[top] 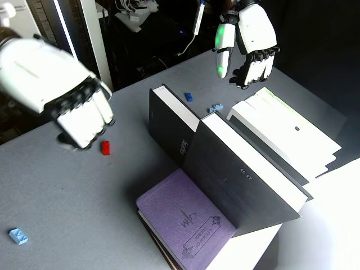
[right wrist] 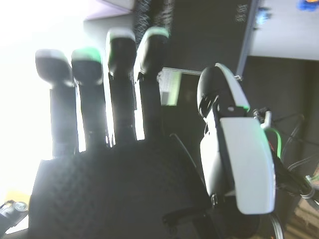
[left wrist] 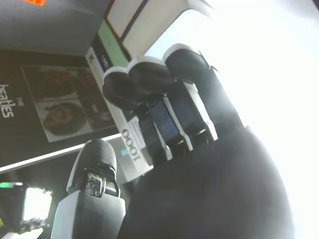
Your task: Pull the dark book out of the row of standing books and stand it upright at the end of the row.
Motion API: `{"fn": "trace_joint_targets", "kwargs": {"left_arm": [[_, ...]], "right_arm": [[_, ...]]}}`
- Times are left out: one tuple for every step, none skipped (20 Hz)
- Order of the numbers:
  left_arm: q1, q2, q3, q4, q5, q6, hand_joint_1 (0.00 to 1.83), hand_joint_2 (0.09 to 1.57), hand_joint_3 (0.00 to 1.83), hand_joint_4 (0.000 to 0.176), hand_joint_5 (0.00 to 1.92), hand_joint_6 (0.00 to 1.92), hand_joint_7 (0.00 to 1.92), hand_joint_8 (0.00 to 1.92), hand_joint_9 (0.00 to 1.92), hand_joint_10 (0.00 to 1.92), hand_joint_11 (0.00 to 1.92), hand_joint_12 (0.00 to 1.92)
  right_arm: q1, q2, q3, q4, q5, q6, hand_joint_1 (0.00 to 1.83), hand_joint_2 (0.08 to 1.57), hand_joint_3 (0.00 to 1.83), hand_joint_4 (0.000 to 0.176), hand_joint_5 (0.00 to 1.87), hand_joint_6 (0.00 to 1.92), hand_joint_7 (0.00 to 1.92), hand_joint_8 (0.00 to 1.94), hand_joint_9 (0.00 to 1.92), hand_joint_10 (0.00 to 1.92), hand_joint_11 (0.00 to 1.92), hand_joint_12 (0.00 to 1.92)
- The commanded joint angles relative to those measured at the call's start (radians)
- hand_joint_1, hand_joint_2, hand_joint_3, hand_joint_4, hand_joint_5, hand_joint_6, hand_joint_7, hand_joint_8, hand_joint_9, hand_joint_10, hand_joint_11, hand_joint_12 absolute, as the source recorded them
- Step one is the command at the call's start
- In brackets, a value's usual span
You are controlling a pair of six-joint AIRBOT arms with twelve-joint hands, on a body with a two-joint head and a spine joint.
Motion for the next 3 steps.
{"fn": "trace_joint_targets", "kwargs": {"left_arm": [[-0.009,0.009,-0.001,0.042,-0.04,-0.001,0.07,1.35,0.0,0.0,0.67,1.25,0.89,1.46,0.83,1.71,0.6,1.91],[-0.009,0.009,-0.001,0.042,-0.04,-0.001,0.08,1.35,0.0,0.0,0.66,1.28,0.88,1.48,0.82,1.73,0.6,1.92],[-0.009,0.009,-0.001,0.042,-0.04,-0.001,0.08,1.35,0.0,0.0,0.66,1.29,0.88,1.48,0.82,1.73,0.6,1.92]], "right_arm": [[0.014,0.01,-0.003,-0.051,0.049,-0.006,0.16,1.26,0.0,0.0,0.82,1.53,0.9,1.53,0.85,1.92,0.67,1.92],[0.015,0.011,-0.003,-0.051,0.047,-0.006,0.15,1.26,0.0,0.0,0.81,1.54,0.9,1.54,0.85,1.92,0.67,1.92],[0.02,0.011,-0.002,-0.051,0.048,-0.008,0.14,1.26,0.0,0.0,0.81,1.53,0.9,1.55,0.85,1.92,0.67,1.92]]}}
